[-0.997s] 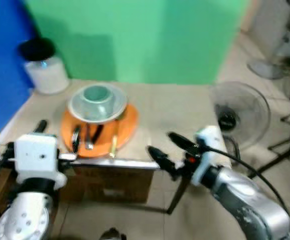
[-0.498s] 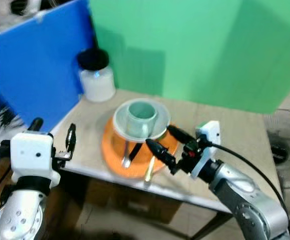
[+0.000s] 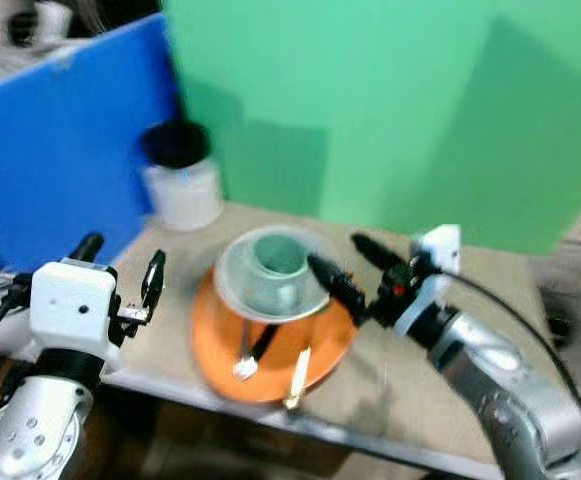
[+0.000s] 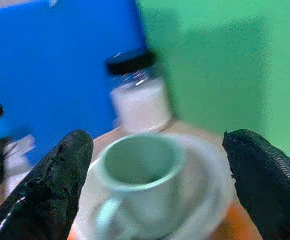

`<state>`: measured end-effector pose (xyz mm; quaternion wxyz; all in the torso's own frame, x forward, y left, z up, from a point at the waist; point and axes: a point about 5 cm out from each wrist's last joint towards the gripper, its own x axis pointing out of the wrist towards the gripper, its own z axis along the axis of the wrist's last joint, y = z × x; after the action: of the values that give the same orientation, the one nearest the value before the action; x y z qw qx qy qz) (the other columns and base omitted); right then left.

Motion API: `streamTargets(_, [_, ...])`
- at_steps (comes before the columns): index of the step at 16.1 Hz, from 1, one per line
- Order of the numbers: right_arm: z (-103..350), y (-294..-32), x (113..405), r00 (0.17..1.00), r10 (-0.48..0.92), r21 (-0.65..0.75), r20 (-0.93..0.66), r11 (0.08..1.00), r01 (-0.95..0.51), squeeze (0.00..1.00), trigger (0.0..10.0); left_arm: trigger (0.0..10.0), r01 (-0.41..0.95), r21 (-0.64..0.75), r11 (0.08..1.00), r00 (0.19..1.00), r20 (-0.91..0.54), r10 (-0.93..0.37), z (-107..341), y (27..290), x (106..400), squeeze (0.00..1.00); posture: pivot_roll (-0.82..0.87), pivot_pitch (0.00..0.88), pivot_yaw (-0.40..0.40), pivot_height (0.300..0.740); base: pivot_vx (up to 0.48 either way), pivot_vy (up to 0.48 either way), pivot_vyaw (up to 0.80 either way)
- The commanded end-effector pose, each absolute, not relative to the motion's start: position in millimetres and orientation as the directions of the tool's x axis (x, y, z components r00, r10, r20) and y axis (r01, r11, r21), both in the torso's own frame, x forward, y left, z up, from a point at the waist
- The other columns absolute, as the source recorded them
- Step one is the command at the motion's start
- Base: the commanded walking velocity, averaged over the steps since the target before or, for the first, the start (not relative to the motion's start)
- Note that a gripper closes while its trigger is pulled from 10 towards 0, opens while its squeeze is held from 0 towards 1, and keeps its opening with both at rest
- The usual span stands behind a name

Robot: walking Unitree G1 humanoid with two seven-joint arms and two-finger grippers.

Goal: Setting the table

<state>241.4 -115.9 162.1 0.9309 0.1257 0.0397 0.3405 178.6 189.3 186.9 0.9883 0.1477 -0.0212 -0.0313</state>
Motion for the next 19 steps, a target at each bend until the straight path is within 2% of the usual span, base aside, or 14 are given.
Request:
streamTargets(1, [163.1,-121.2,245.8,0.778,0.628,0.291,0.009,0.743,-0.603,1.0,10.0,10.0,0.104,0.276,0.956,0.994,0.001,-0.109,183.2,185.5,177.2,0.0,0.03,0.034,0.012,0.74,0.0,0.0,0.0])
streamTargets(3, [169.0,-115.3,253.7,0.754,0.655,0.253,-0.038,0.736,-0.627,1.0,10.0,10.0,0.141,0.29,0.947,0.99,-0.037,-0.136,179.5,187.0,176.9,0.0,0.03,0.032,0.01,0.74,0.0,0.0,0.0])
streamTargets(5, [167.8,-111.0,256.4,0.722,0.668,0.203,-0.18,0.743,-0.638,1.0,10.0,10.0,0.194,0.298,0.935,0.981,-0.076,-0.179,176.7,187.5,174.9,0.0,0.03,0.034,0.004,0.74,0.0,0.0,0.0])
streamTargets(6, [167.6,-108.6,256.7,0.709,0.665,0.203,-0.236,0.747,-0.633,1.0,10.0,10.0,0.232,0.294,0.927,0.972,-0.101,-0.211,175.2,187.9,173.1,0.0,0.03,0.034,0.002,0.74,0.0,0.0,0.0])
streamTargets(7, [170.3,-102.8,253.9,0.661,0.7,0.24,-0.269,0.714,-0.658,0.96,10.0,10.0,0.268,0.302,0.915,0.962,-0.127,-0.24,174.1,188.1,171.3,0.0,0.02,0.036,0.002,0.74,0.0,0.0,0.0])
streamTargets(8, [171.7,-97.0,252.2,0.628,0.699,0.213,-0.344,0.709,-0.672,0.08,10.0,10.0,0.323,0.314,0.893,0.945,-0.163,-0.284,172.5,187.5,168.9,0.0,0.02,0.039,0.0,0.74,0.0,0.0,0.0])
streamTargets(9, [170.7,-94.9,251.5,0.61,0.682,0.198,-0.404,0.716,-0.67,0.0,10.0,10.0,0.355,0.319,0.879,0.933,-0.185,-0.309,171.3,186.7,167.7,0.0,0.02,0.04,-0.001,0.74,0.0,0.0,0.0])
streamTargets(12, [172.0,-84.7,250.0,0.546,0.661,0.228,-0.514,0.719,-0.656,0.0,10.0,10.0,0.445,0.3,0.843,0.891,-0.24,-0.385,168.5,180.8,162.3,0.0,0.02,0.045,0.002,0.74,0.0,0.0,0.0])
streamTargets(15, [178.0,-70.9,249.5,0.502,0.677,0.268,-0.538,0.702,-0.66,0.0,10.0,10.0,0.512,0.267,0.816,0.853,-0.266,-0.448,166.1,173.4,159.1,0.0,0.02,0.048,0.005,0.74,0.0,0.0,0.0])
streamTargets(19, [182.4,-58.8,247.9,0.47,0.699,0.305,-0.538,0.682,-0.665,0.0,10.0,10.0,0.528,0.253,0.811,0.842,-0.276,-0.463,164.7,170.6,157.0,0.0,0.02,0.052,-0.001,0.74,0.0,0.0,0.0])
